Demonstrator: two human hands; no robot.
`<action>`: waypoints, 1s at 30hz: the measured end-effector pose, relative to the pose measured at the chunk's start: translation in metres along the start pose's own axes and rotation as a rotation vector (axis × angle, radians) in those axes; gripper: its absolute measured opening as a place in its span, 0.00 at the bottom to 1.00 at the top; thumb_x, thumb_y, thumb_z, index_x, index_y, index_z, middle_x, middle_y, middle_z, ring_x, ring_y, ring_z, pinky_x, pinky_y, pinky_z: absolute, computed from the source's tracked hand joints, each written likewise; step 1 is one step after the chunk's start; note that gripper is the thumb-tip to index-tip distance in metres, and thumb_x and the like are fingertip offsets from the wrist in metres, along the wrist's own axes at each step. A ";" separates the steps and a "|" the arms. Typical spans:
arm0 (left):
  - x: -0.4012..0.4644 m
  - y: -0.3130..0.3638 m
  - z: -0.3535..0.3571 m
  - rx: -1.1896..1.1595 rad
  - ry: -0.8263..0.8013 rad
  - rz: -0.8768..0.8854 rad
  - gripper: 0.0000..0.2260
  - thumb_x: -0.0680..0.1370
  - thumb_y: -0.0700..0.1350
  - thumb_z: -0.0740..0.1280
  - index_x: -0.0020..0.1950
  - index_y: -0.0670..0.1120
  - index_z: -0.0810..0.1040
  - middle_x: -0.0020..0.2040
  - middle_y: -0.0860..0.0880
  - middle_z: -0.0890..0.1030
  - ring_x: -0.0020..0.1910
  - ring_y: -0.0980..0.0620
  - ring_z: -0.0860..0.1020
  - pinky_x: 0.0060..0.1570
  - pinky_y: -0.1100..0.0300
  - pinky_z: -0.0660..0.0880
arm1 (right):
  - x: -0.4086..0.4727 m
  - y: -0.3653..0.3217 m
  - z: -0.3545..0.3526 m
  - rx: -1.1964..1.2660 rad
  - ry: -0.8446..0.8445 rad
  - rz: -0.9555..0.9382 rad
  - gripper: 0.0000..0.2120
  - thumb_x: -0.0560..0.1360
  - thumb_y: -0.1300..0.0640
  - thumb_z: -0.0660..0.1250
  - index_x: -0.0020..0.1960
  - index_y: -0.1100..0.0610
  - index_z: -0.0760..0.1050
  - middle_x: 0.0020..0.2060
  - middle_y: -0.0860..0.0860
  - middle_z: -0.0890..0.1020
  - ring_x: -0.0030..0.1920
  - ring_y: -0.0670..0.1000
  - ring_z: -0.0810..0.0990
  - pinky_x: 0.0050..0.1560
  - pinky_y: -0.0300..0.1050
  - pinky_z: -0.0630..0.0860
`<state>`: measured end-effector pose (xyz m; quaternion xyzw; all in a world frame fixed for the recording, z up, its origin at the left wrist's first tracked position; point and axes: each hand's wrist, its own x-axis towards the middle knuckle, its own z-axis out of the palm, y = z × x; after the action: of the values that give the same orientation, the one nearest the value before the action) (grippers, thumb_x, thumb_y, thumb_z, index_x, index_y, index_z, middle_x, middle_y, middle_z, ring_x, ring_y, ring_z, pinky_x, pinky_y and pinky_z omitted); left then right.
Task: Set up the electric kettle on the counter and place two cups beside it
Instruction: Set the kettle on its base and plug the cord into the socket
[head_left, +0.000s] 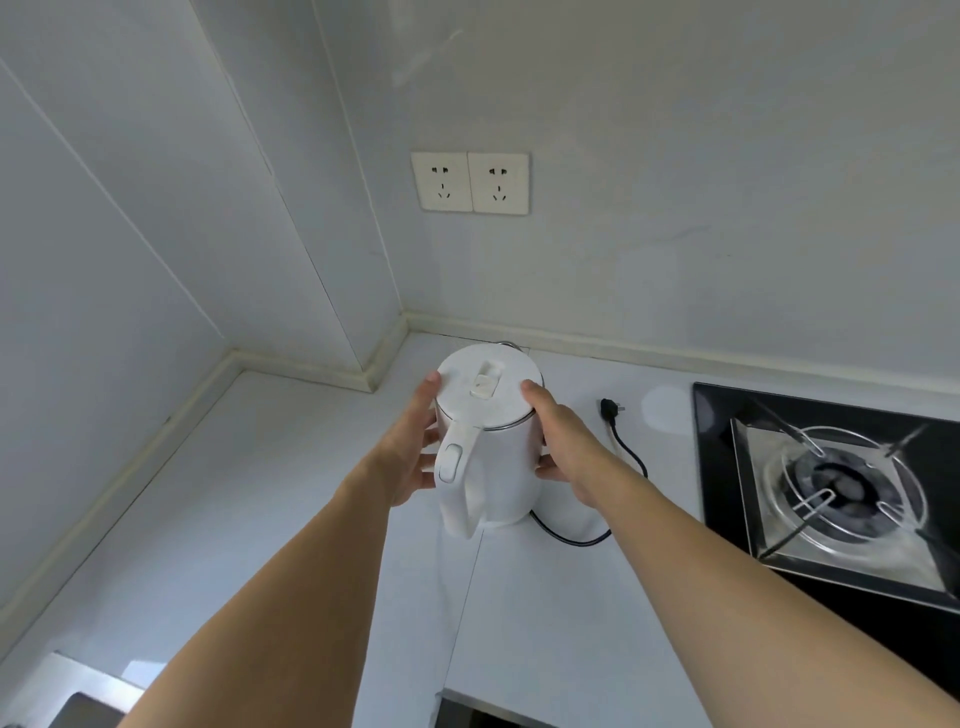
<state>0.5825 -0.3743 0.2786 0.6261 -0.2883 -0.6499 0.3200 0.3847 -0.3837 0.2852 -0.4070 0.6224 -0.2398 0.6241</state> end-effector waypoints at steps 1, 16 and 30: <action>0.002 -0.002 0.001 -0.002 0.004 -0.002 0.39 0.62 0.78 0.62 0.56 0.49 0.84 0.53 0.46 0.83 0.48 0.43 0.82 0.54 0.43 0.79 | 0.001 0.002 0.000 0.005 -0.003 0.006 0.26 0.62 0.26 0.55 0.47 0.43 0.75 0.47 0.44 0.80 0.51 0.51 0.79 0.45 0.46 0.76; 0.015 -0.026 -0.005 -0.105 -0.034 0.004 0.39 0.67 0.77 0.59 0.64 0.50 0.79 0.63 0.45 0.80 0.60 0.40 0.78 0.65 0.39 0.71 | 0.020 0.015 -0.003 0.009 -0.027 0.115 0.42 0.59 0.20 0.53 0.61 0.48 0.70 0.53 0.47 0.78 0.53 0.54 0.78 0.56 0.51 0.75; 0.048 -0.042 0.011 -0.319 -0.212 -0.081 0.29 0.78 0.68 0.51 0.45 0.51 0.84 0.35 0.49 0.83 0.30 0.54 0.83 0.26 0.62 0.77 | 0.073 0.047 0.024 0.353 0.073 0.268 0.17 0.73 0.44 0.53 0.31 0.49 0.73 0.25 0.43 0.79 0.33 0.49 0.72 0.33 0.42 0.67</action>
<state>0.5684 -0.3853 0.2164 0.5065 -0.1884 -0.7620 0.3568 0.4061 -0.4116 0.2018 -0.1962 0.6416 -0.2746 0.6888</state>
